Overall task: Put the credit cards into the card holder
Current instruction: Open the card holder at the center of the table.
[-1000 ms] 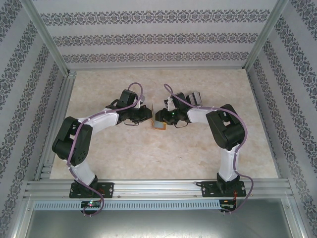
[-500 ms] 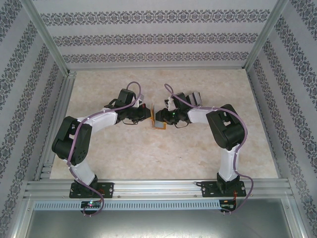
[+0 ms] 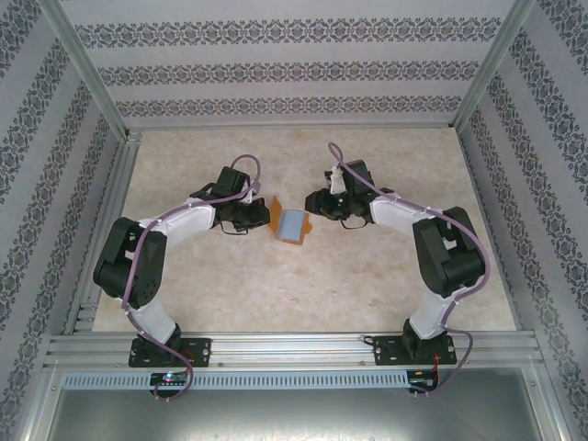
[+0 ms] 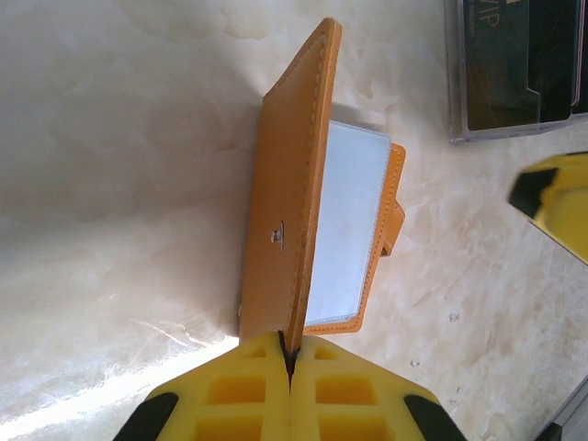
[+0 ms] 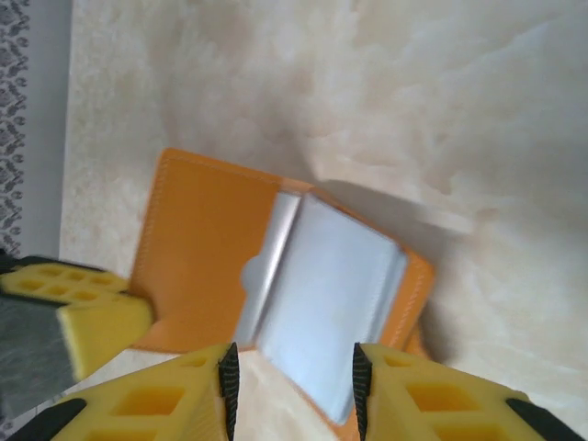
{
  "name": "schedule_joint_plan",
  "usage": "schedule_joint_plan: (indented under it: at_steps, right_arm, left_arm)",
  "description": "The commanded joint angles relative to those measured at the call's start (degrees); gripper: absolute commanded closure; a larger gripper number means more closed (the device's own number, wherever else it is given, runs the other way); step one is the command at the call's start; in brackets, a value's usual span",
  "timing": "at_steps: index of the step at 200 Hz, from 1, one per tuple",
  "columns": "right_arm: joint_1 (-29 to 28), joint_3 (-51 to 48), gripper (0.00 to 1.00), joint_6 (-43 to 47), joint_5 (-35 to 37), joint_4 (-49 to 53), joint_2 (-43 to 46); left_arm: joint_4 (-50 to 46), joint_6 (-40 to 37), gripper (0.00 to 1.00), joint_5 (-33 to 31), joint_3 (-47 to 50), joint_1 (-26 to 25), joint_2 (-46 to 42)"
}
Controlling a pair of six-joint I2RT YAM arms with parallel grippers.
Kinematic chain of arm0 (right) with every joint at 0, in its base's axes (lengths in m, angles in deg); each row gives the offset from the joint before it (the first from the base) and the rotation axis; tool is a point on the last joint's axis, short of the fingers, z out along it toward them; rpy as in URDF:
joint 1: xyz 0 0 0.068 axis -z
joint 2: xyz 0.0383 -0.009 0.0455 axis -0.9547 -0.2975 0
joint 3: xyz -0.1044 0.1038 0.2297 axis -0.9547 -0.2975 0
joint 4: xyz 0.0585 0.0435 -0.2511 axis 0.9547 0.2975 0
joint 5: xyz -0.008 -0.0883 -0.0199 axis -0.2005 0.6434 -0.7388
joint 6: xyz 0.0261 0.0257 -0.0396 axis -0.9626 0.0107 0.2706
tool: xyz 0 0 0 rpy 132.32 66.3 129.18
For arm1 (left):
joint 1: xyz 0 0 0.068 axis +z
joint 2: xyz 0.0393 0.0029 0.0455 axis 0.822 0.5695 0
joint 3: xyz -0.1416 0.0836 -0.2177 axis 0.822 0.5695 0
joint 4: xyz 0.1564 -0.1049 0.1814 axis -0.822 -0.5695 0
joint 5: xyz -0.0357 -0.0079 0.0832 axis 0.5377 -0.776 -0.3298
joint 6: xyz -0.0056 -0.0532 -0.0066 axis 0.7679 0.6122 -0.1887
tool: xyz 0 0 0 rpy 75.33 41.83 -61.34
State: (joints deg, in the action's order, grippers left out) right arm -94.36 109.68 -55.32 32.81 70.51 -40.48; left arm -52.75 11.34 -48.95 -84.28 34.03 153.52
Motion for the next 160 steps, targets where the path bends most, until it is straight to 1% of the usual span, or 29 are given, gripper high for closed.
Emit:
schedule_joint_plan:
  at_steps: [1, 14, 32, 67, 97, 120, 145, 160]
  right_arm:
    - [-3.57, 2.89, 0.6, 2.67, 0.37, 3.39, -0.55]
    - [-5.31, 4.26, 0.63, 2.13, 0.06, 2.85, -3.52]
    - [-6.22, 4.64, 0.64, 0.31, -0.59, 0.46, -7.01]
    - [-6.25, 5.13, 0.66, 0.51, 2.23, 0.96, -11.99]
    - [-3.97, 3.59, 0.66, 1.59, 4.28, 1.91, -12.87]
    - [-2.9, 2.97, 0.66, 2.44, 4.84, 2.4, -12.81]
    - [-2.51, 3.45, 0.66, 3.26, 5.93, 3.2, -12.94]
    - [-2.33, 4.42, 0.66, 3.69, 6.3, 3.78, -13.35]
  left_arm:
    - [0.85, 0.31, 1.0, -0.4, 1.26, 0.47, -0.64]
    - [1.7, 1.06, 1.0, -1.06, 2.37, 0.51, -0.73]
    - [2.63, 2.03, 1.0, -2.34, 4.12, 0.5, -1.41]
    - [4.2, 3.3, 1.0, -4.33, 8.31, 0.69, -3.54]
    - [5.34, 4.45, 1.0, -6.28, 11.5, 0.66, -5.11]
    - [8.37, 6.8, 0.99, -5.73, 14.75, 0.64, -5.17]
    - [12.06, 9.51, 0.95, -4.4, 18.26, 0.61, -4.72]
    - [12.63, 10.06, 0.92, -4.24, 19.5, 0.69, -5.09]
